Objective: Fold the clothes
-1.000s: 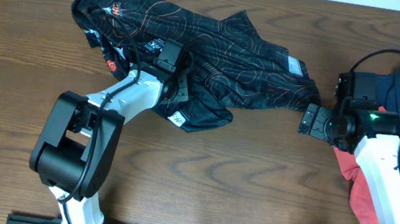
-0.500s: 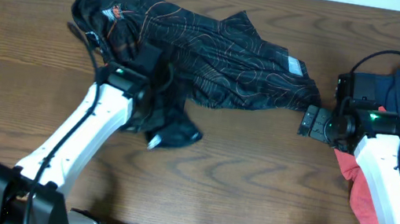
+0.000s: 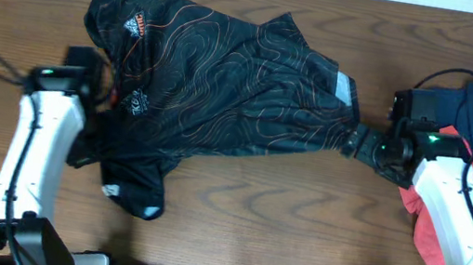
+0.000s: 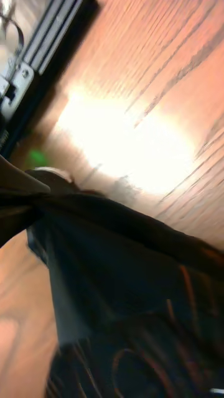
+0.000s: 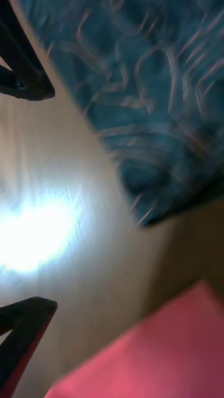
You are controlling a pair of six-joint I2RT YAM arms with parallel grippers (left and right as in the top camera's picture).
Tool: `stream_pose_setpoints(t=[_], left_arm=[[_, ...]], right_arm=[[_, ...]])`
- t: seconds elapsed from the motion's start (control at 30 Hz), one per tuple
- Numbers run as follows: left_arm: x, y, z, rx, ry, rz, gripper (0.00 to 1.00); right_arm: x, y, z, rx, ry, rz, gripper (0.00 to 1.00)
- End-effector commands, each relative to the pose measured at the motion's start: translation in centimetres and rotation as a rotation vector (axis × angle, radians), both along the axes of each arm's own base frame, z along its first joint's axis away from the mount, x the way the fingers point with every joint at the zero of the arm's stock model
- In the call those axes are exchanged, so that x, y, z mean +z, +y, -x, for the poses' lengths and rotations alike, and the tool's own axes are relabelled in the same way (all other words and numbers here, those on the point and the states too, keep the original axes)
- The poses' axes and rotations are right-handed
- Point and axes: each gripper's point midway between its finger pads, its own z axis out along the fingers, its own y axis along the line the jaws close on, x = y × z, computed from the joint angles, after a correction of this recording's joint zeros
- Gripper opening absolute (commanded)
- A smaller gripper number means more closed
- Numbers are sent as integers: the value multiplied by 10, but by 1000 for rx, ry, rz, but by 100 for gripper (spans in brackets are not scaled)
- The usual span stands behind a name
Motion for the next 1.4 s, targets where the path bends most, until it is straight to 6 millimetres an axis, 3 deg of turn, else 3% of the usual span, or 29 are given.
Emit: stream_pose_setpoints(t=[0.0, 0.13, 0.33, 0.47, 0.6, 0.83, 1.1, 1.37], left_arm=[[3, -1, -1, 54, -35, 75, 6], [3, 3, 0, 48, -34, 74, 6], [3, 3, 0, 49, -34, 74, 6], [3, 13, 10, 51, 6, 32, 6], [4, 30, 16, 123, 9, 25, 6], [3, 50, 21, 243, -16, 48, 6], [4, 37, 12, 245, -52, 131, 6], [4, 33, 11, 225, -50, 132, 6]], right_arm=[[-9, 27, -5, 33, 12, -122, 98], [-29, 39, -10, -1, 50, -135, 94], [-60, 32, -23, -123, 82, -109, 86], [-64, 32, -50, -131, -4, -127, 84], [-60, 30, -60, -138, -44, -143, 77], [-64, 26, -51, -144, -7, -119, 80], [-64, 37, -52, -115, -14, -127, 78], [-84, 31, -49, -126, 17, -57, 75]])
